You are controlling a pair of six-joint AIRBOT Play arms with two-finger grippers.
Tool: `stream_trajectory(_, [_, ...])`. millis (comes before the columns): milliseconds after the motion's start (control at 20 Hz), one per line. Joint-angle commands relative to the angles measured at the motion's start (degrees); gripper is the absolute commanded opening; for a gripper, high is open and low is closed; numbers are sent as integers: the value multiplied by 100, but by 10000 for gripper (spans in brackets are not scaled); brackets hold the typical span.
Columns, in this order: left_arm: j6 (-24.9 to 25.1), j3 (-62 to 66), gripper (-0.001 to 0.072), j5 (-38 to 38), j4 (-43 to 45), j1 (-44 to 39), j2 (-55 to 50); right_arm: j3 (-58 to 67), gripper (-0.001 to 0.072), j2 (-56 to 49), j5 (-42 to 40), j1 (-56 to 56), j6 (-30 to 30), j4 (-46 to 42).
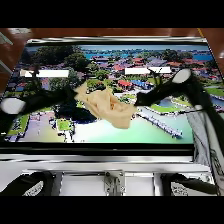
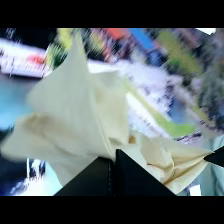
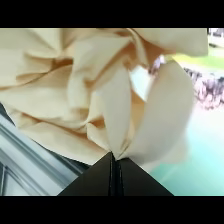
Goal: Fold the shirts.
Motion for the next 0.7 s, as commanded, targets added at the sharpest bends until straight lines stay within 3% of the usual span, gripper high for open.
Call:
stream_trajectory(0, [24, 1497, 35, -33, 737, 31, 1231, 1266, 60, 1408, -619, -199, -20, -28])
stream_trajectory(200, [22, 3410, 35, 492, 903, 31, 1860, 2302, 60, 2962, -2500, -197, 140, -511])
stream_trajectory(300, [22, 4050, 36, 474, 850, 20, 1943, 2693, 60, 3423, -2898, -197, 444, -785])
stream_trajectory(450, [22, 4341, 36, 175, 730, 13, 1982, 2907, 60, 3812, -2653, -197, 682, -876])
stream_trajectory(650, [61, 4332, 36, 33, 1019, 15, 2035, 2907, 60, 3893, -1325, -199, 914, -1099])
